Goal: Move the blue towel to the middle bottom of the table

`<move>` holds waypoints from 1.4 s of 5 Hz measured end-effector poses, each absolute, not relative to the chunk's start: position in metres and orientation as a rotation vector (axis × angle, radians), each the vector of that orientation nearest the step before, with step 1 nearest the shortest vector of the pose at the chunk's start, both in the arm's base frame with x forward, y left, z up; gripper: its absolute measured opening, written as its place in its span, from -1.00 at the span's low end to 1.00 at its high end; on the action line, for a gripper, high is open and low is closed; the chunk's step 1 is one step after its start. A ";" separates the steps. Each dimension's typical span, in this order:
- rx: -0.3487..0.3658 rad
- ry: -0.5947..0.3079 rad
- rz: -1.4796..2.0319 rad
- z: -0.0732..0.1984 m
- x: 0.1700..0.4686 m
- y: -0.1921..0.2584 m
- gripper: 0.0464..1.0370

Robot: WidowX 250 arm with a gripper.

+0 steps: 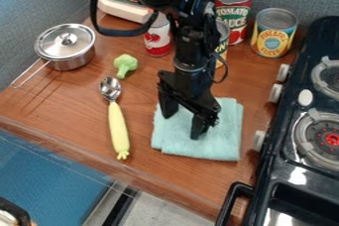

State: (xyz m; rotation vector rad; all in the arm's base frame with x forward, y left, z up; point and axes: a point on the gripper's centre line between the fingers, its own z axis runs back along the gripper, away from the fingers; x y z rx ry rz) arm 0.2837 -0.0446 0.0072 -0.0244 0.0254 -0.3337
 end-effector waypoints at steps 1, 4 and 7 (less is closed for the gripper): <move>-0.012 0.026 -0.339 0.007 0.284 -0.044 0.92; 0.065 -0.002 -0.188 0.013 0.325 0.031 0.93; 0.030 0.012 -0.171 0.009 0.323 0.031 0.93</move>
